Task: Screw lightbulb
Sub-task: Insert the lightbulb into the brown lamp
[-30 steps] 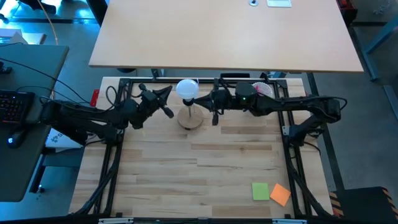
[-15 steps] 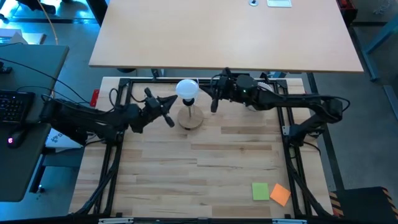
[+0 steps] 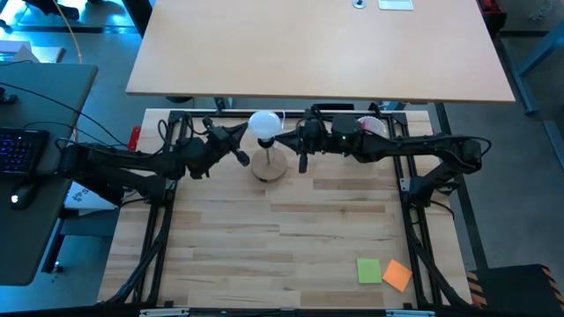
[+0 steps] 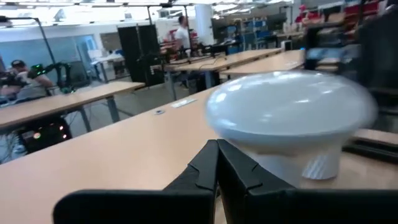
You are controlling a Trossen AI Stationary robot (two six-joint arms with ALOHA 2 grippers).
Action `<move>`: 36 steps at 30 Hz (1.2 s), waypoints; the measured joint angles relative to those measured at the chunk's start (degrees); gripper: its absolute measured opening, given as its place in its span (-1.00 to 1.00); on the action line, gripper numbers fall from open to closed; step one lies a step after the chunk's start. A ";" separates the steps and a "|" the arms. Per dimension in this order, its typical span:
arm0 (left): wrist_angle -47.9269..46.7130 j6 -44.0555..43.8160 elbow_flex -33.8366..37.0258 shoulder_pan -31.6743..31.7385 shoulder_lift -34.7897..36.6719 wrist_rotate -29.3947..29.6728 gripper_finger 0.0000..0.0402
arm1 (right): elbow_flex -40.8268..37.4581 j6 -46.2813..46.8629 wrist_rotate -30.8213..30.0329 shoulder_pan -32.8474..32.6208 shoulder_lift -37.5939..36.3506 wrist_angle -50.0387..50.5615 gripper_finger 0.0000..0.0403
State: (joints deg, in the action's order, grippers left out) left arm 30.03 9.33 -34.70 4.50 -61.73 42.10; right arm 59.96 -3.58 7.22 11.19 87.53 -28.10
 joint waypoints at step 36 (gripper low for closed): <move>2.70 0.49 0.00 0.16 -1.54 6.12 -1.00 | -0.02 -1.26 0.45 0.08 -0.96 4.94 -0.92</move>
State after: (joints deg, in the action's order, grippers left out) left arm 32.73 9.82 -34.70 4.65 -63.27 48.22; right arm 59.94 -4.83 7.67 11.27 86.57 -23.16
